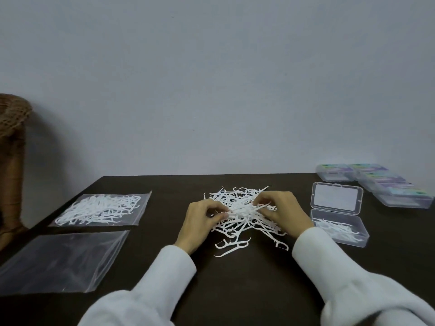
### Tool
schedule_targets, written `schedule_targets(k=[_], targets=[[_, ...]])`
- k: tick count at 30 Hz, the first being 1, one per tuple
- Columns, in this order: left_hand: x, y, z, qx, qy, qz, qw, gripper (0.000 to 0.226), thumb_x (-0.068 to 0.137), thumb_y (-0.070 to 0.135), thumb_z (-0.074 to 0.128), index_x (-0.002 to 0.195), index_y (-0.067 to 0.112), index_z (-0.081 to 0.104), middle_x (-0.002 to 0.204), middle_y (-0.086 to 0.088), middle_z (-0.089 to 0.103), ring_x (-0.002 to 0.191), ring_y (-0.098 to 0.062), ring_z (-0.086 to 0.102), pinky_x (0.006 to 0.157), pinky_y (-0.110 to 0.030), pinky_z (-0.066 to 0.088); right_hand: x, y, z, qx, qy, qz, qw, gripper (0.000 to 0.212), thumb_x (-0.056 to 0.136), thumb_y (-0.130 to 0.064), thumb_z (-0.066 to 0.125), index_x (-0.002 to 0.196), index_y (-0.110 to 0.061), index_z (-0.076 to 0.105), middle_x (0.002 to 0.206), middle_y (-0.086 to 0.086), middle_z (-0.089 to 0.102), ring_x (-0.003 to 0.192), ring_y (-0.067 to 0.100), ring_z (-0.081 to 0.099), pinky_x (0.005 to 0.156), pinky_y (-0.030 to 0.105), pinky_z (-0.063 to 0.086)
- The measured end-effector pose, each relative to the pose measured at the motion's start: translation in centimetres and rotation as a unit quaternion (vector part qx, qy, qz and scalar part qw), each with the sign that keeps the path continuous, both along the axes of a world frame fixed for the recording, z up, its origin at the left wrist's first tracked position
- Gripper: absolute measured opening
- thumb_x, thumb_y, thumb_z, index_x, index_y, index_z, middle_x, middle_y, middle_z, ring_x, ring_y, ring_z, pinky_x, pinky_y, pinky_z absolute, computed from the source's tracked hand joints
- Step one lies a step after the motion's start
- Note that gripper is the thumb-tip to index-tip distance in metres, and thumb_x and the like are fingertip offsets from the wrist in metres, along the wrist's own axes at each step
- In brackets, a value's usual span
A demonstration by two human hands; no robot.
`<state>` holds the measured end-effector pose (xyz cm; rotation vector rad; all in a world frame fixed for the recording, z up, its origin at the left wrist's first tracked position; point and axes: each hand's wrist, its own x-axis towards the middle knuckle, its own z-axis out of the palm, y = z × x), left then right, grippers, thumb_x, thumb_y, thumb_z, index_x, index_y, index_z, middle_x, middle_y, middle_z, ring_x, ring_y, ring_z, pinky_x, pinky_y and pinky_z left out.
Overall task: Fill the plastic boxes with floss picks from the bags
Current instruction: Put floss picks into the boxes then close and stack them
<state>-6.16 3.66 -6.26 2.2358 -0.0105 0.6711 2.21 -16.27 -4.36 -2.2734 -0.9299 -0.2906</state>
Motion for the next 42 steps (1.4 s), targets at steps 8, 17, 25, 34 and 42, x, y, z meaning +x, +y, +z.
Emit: schedule_targets(k=[8, 17, 25, 34, 42], targets=[[-0.1, -0.6, 0.9, -0.108, -0.025, 0.005, 0.994, 0.011, 0.074, 0.016, 0.079, 0.080, 0.024, 0.076, 0.076, 0.010, 0.072, 0.073, -0.009, 0.065, 0.072, -0.022, 0.053, 0.5, -1.7, 0.8, 0.125, 0.038, -0.035, 0.991, 0.016, 0.076, -0.009, 0.075, 0.086, -0.020, 0.070, 0.077, -0.002, 0.067, 0.075, 0.012, 0.063, 0.068, 0.006, 0.046], [0.4, -2.7, 2.1, -0.196, -0.040, -0.004, 0.980, 0.006, 0.075, 0.015, 0.078, 0.081, 0.017, 0.077, 0.073, 0.003, 0.072, 0.068, -0.003, 0.061, 0.066, -0.014, 0.048, 0.4, -3.7, 1.5, 0.250, 0.094, -0.061, 0.962, 0.014, 0.076, -0.002, 0.073, 0.083, -0.013, 0.070, 0.079, -0.003, 0.067, 0.073, 0.011, 0.060, 0.065, 0.002, 0.044], [1.5, -5.5, 3.5, -0.266, -0.035, -0.049, 0.962, 0.012, 0.076, 0.008, 0.076, 0.079, 0.020, 0.075, 0.076, -0.002, 0.073, 0.075, -0.014, 0.066, 0.075, -0.023, 0.054, 0.4, -6.6, 2.7, 0.324, 0.083, -0.048, 0.941, 0.016, 0.075, -0.003, 0.073, 0.084, -0.016, 0.069, 0.083, -0.003, 0.069, 0.071, 0.003, 0.062, 0.068, 0.006, 0.048], [3.4, -10.6, 4.7, -0.320, -0.010, -0.122, 0.940, 0.012, 0.078, 0.006, 0.072, 0.083, 0.017, 0.073, 0.076, -0.001, 0.071, 0.073, -0.010, 0.064, 0.074, -0.018, 0.051, 1.3, -11.6, 1.4, 0.321, 0.125, -0.116, 0.931, 0.015, 0.078, -0.008, 0.070, 0.090, -0.017, 0.068, 0.098, 0.006, 0.069, 0.093, 0.020, 0.064, 0.082, 0.030, 0.052], [5.0, -15.0, 4.3, -0.327, 0.009, -0.150, 0.933, 0.011, 0.078, 0.004, 0.073, 0.081, 0.014, 0.073, 0.069, -0.002, 0.069, 0.065, -0.006, 0.062, 0.068, -0.014, 0.050, 1.4, -13.5, 0.9, 0.241, 0.137, -0.123, 0.953, 0.014, 0.075, -0.007, 0.074, 0.080, -0.019, 0.070, 0.087, -0.001, 0.069, 0.085, 0.010, 0.064, 0.077, 0.020, 0.049]])
